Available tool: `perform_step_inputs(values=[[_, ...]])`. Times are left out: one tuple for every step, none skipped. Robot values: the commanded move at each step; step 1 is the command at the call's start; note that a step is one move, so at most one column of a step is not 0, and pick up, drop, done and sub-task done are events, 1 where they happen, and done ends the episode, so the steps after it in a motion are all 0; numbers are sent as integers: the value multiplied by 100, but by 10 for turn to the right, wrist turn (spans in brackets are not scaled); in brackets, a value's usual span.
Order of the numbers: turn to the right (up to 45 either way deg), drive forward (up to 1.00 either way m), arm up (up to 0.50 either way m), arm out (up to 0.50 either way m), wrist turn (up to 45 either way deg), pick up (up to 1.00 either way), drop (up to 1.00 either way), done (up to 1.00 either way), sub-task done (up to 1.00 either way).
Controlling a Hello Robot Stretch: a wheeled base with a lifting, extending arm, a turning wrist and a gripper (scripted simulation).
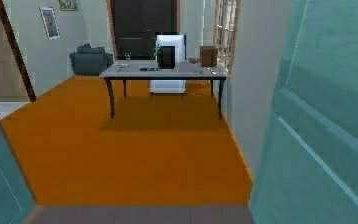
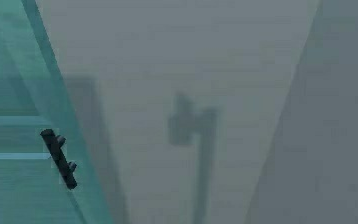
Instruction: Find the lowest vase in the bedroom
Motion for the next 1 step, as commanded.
perform_step_inputs(values=[[-450,0,0,0,0,0,0,0,0]])
